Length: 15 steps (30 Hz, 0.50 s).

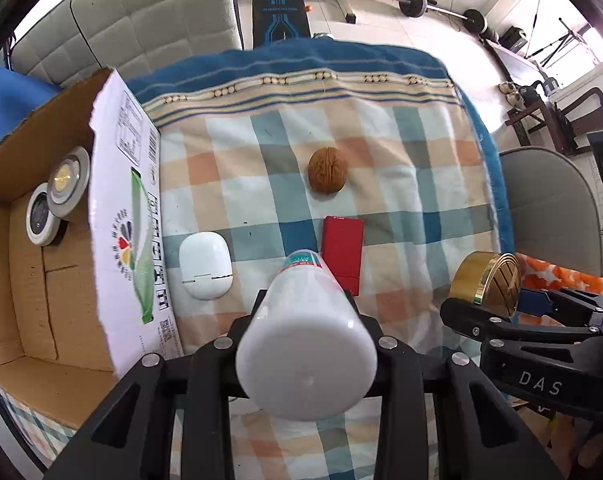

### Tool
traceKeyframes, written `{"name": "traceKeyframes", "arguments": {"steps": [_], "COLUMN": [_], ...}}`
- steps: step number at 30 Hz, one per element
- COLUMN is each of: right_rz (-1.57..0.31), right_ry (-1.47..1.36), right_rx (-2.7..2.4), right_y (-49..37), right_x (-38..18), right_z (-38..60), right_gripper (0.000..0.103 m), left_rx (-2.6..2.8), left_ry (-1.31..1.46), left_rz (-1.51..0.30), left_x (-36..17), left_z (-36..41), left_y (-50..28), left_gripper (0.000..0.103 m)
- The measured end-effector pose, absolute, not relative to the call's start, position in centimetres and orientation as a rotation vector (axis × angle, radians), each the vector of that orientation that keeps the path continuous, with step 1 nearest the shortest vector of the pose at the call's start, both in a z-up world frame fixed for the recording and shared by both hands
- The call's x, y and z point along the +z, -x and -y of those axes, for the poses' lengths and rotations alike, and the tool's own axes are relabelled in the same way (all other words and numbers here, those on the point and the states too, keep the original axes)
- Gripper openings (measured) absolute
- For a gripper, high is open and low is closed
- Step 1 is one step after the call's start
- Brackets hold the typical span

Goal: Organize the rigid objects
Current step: 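Lift the white tube and gold tin and carry both into the box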

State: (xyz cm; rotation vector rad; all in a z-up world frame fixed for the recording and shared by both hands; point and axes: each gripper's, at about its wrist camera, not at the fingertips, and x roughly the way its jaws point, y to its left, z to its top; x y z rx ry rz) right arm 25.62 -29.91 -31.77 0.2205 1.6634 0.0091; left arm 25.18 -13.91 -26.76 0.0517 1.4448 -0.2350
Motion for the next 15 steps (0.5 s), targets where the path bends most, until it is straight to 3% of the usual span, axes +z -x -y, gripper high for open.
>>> {"name": "traceKeyframes", "arguments": {"steps": [6, 15], "right_rz": [-1.62, -1.592], "right_ry": [-0.22, -0.226], "right_rx": [0.013, 0.048], "right_y": [-24.5, -24.4], "right_x": [-28.6, -28.4], "right_z": [30.9, 28.3], "right_gripper": [0.067, 0.067], "left_rx": [-0.246, -0.253], "left_ry": [-0.035, 0.019], "left_rz": [-1.408, -1.35], "left_x": [-26.0, -25.0], "left_z": [10.6, 9.3], "left_y": [-25.2, -24.9], "left_gripper": [0.029, 0.029]}}
